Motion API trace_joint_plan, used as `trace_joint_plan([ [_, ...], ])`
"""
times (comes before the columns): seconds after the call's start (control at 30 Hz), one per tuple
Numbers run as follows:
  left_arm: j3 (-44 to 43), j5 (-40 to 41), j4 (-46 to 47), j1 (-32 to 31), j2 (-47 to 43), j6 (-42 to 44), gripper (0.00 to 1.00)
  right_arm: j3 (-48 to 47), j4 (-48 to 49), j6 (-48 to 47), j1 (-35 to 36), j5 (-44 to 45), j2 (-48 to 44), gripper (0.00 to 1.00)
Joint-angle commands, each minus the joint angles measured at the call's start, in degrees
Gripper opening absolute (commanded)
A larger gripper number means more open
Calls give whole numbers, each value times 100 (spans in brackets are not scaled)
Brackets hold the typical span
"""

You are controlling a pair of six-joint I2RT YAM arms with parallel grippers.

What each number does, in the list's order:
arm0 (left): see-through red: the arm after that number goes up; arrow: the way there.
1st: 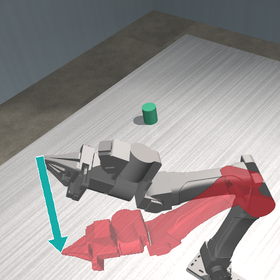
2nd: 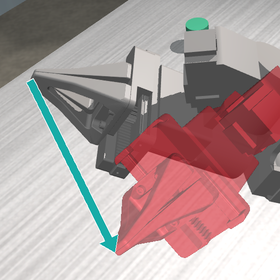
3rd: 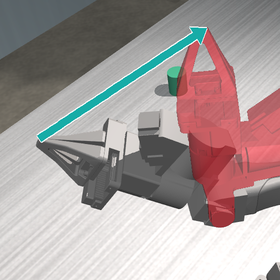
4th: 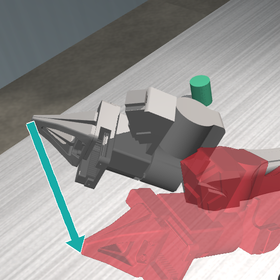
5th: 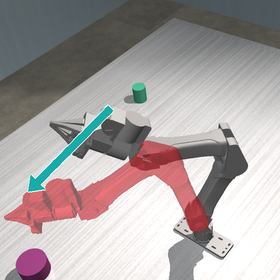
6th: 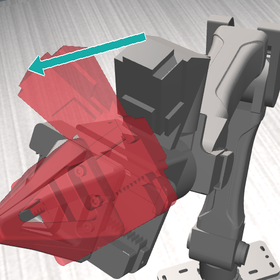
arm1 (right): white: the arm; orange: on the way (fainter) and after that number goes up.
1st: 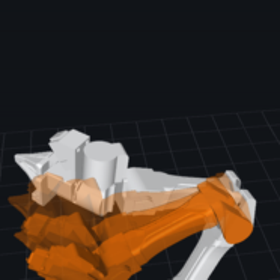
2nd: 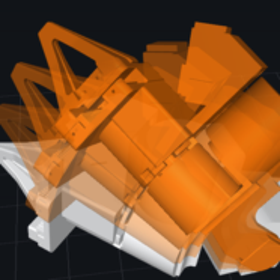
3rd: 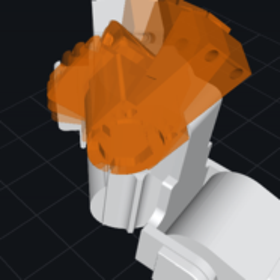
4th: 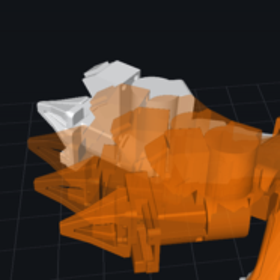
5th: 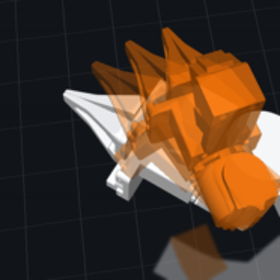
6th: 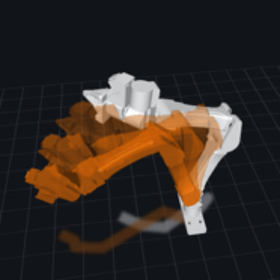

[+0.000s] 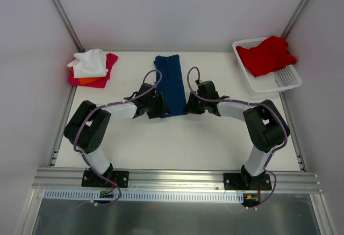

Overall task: Fold and stack the t-shirts
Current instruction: Grab one side of the 2/3 rectangular tshirt with both arms

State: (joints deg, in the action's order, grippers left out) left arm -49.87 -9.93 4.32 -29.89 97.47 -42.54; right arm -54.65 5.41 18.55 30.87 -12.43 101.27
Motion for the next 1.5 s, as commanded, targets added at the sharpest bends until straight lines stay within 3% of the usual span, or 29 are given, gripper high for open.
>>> trace_joint_plan([
  [0.0, -32, 123, -388, -105, 290, 53, 51, -125, 224, 18, 33, -49, 33, 29],
  [0.07, -84, 106, -379, -114, 351, 62, 49, -133, 224, 26, 42, -49, 50, 28],
  [0.13, -146, 106, -379, -122, 395, 71, 34, -142, 224, 26, 42, -58, 59, 22],
  [0.33, -164, 88, -379, -157, 413, 115, 10, -142, 232, 18, 42, -76, 85, 3],
  [0.43, -120, 88, -379, -158, 343, 150, 1, -116, 250, 35, 59, -67, 50, 0],
  [0.73, 205, 150, -397, -245, -245, 220, 0, 217, 285, 79, 261, 188, -528, 0],
  [0.97, 504, 325, -861, -412, -1263, 220, 0, 657, 180, 123, 665, 609, -1362, 0],
  [1.33, 970, 668, -1600, -983, -2828, -113, 0, 1404, -515, 465, 1930, 2085, -3350, 0],
  [1.47, 1215, 940, -1855, -1509, -3269, -412, 0, 1677, -1014, 720, 2614, 2778, -3983, 0],
])
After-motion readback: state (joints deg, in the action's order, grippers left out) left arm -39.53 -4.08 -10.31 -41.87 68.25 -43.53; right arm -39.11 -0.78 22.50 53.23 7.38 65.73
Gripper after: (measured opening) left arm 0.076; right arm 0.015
